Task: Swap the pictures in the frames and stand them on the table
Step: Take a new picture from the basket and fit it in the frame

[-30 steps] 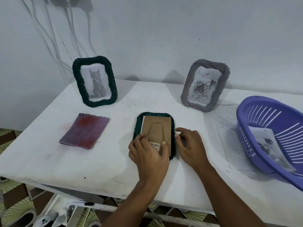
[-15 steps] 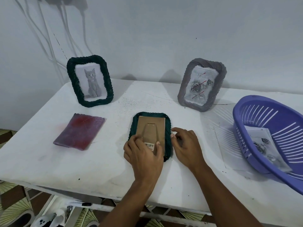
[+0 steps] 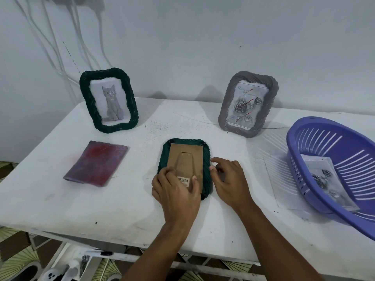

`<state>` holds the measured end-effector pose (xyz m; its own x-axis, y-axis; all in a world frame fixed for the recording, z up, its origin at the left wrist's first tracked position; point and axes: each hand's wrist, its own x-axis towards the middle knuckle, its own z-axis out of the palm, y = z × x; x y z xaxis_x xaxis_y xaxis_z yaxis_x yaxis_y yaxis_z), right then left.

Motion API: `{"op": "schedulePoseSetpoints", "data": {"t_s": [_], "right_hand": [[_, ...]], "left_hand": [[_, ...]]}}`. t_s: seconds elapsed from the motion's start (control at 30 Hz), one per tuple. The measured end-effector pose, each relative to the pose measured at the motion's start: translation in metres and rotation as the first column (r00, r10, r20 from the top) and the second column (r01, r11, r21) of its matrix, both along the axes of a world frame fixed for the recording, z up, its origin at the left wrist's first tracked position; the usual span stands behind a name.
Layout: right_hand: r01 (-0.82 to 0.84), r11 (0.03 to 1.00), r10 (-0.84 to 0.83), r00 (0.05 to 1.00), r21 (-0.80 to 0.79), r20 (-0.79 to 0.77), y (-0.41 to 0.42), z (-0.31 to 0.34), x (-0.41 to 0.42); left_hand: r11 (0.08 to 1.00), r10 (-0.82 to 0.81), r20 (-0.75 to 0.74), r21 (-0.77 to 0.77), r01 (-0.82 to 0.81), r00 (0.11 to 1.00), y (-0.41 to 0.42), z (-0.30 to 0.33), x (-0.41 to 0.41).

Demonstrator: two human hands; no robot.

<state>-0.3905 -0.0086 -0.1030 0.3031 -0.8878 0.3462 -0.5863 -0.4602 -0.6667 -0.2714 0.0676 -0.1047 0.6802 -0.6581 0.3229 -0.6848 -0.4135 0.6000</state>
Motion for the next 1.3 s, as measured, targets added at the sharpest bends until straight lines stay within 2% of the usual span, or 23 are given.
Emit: {"op": "schedulePoseSetpoints", "data": {"t_s": [0.7,0.87,1.03,1.13,1.2,1.3], "right_hand": [[-0.008,1.000,0.008,0.998,0.004,-0.056,0.001,0.002,0.001],[-0.011,1.000,0.012,0.998,0.012,-0.068,0.001,0.002,0.001],[0.008,0.999,-0.007,0.999,0.034,-0.033,0.000,0.002,0.002],[0.028,0.996,-0.025,0.999,0.088,-0.036,-0.006,0.005,0.005],[0.036,0.990,-0.026,0.997,0.135,-0.076,-0.013,0.012,0.009],[0.027,0.981,0.003,0.988,0.190,-0.156,-0.030,0.025,0.020]], "left_hand": [[0.996,-0.010,0.022,0.092,0.008,1.000,0.000,0.004,0.002],[0.996,-0.029,-0.016,0.088,0.030,0.999,0.003,0.014,0.006],[0.984,-0.171,-0.106,0.032,0.175,0.980,0.004,0.034,0.041],[0.964,-0.264,-0.103,0.010,0.266,0.959,-0.005,0.042,0.079],[0.950,-0.305,-0.107,0.042,0.311,0.946,-0.015,0.047,0.100],[0.905,-0.374,-0.075,0.187,0.382,0.924,-0.036,0.052,0.118]]}}
